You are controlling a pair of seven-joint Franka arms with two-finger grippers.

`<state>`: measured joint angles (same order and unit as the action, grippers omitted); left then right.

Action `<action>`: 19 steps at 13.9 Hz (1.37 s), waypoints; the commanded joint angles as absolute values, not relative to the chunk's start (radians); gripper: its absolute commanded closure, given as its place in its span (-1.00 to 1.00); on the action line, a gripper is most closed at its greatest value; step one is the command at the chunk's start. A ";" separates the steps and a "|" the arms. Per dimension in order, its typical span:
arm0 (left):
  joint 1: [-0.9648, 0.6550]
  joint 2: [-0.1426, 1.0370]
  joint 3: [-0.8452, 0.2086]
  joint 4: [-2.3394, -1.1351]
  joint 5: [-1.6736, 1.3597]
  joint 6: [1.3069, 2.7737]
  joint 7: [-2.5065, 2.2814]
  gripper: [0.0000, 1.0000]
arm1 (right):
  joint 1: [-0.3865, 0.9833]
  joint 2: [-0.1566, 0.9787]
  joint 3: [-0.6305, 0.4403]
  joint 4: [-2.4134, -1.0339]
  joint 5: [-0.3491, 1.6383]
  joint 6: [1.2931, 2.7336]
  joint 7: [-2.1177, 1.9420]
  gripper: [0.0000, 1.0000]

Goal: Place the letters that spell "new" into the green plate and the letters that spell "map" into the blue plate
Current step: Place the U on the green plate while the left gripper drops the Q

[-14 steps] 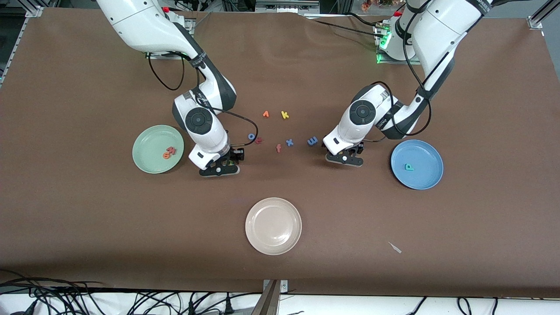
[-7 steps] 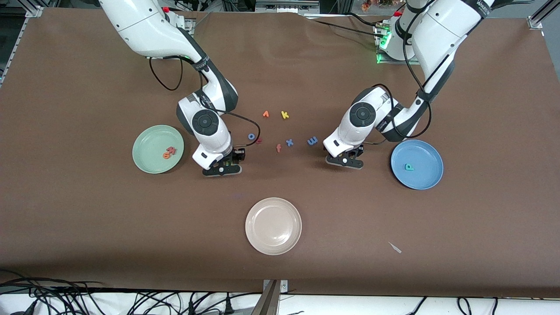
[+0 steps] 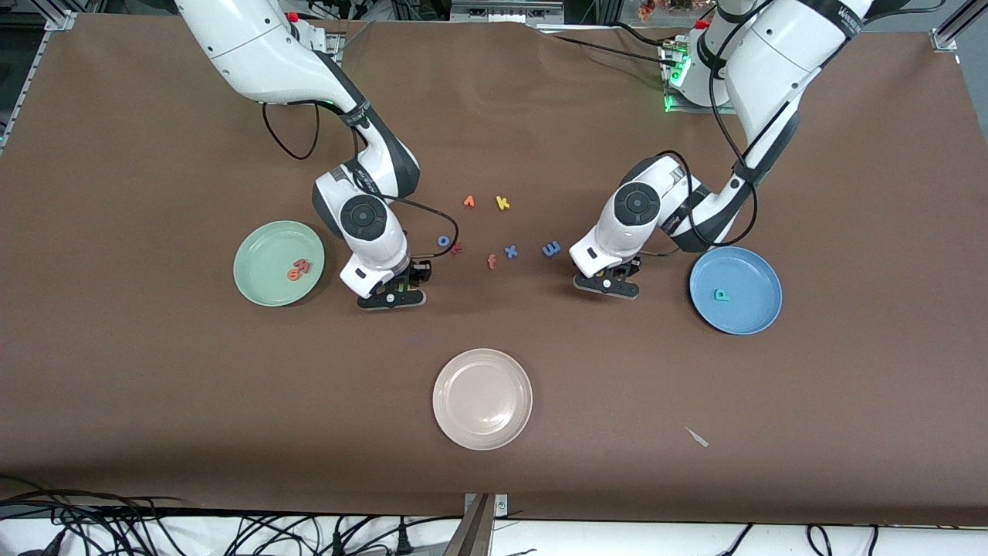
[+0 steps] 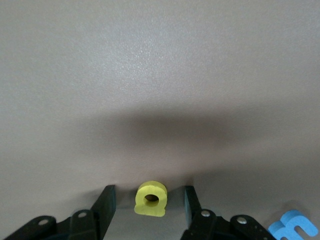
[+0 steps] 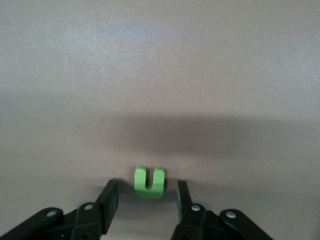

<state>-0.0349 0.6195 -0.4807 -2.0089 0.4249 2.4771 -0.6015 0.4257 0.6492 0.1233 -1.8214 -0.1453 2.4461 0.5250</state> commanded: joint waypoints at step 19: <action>-0.018 0.614 -0.480 -1.915 0.463 2.276 -0.571 0.57 | 0.277 0.470 0.058 -1.844 -0.134 2.207 0.152 0.61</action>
<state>-0.0246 0.6169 -0.4789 -1.9703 0.4257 2.3726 -0.5966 0.3440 0.5388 0.0503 -1.7963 -0.1512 2.2416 0.2571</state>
